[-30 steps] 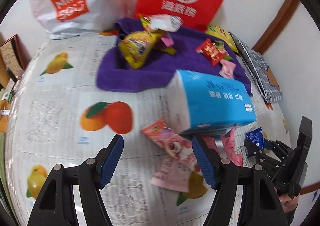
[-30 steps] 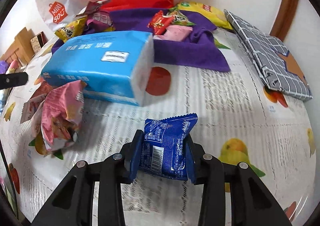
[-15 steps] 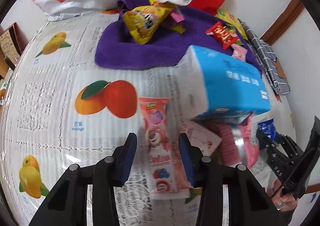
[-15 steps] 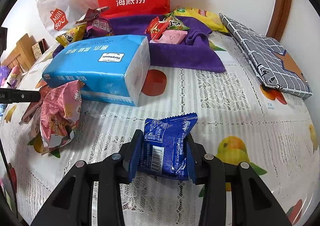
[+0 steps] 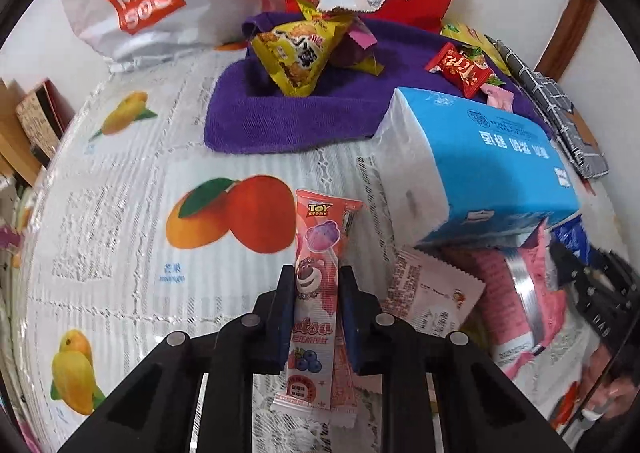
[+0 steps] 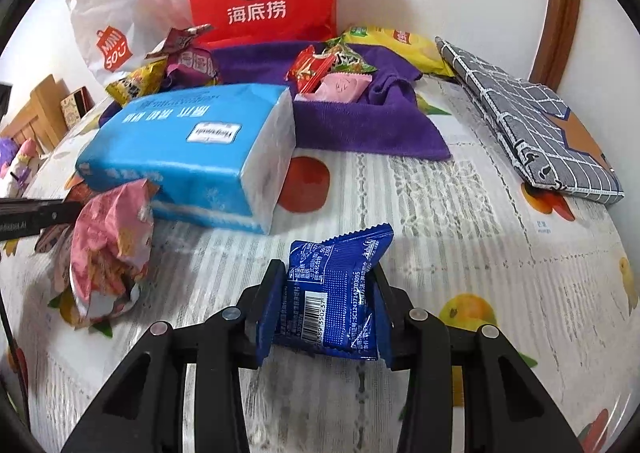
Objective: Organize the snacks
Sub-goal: 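Carry the blue packet and pink lollipop stick up over the purple towel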
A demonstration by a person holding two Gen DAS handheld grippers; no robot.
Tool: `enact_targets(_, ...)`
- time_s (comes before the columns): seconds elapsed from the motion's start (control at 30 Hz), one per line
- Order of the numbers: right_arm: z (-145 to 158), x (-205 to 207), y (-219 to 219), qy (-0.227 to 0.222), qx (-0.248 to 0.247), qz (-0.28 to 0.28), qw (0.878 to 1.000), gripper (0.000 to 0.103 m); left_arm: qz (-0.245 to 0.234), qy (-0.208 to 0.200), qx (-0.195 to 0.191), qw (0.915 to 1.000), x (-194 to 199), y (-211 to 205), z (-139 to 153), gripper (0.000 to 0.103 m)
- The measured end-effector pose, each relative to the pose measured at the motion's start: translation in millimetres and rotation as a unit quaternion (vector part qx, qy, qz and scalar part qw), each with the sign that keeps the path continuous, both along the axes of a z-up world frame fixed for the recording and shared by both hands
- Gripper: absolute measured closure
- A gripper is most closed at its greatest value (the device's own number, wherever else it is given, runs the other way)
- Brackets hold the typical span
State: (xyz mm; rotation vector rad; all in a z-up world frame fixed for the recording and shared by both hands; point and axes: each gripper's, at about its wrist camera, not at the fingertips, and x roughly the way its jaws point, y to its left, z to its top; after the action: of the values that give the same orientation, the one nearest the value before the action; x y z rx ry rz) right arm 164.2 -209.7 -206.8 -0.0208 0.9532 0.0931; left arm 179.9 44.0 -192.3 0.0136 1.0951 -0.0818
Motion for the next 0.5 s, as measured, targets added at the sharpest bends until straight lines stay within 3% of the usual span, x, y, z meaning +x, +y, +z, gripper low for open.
enact_targets(0.1, -0.3, 1.9, -1.2, 0.0, 0.005, -0.001, 1.0, 0.061, 0.003, -0.029, 0.019, 0.9994, -5.5, -2.5, -2.1, 0.081)
enact_targets(0.33, 0.5, 1.1, 5.2, -0.004, -0.021, 0.002, 1.0, 0.061, 0.016, -0.075, 0.02, 0.9968, -14.9, -2.0, -4.5, 0.079)
enact_targets(0.5, -0.6, 2.1, -3.5, 0.001, 0.01, 0.001, 1.0, 0.059, 0.026, -0.087, 0.024, 0.9956, -17.5, -4.0, -5.6, 0.079)
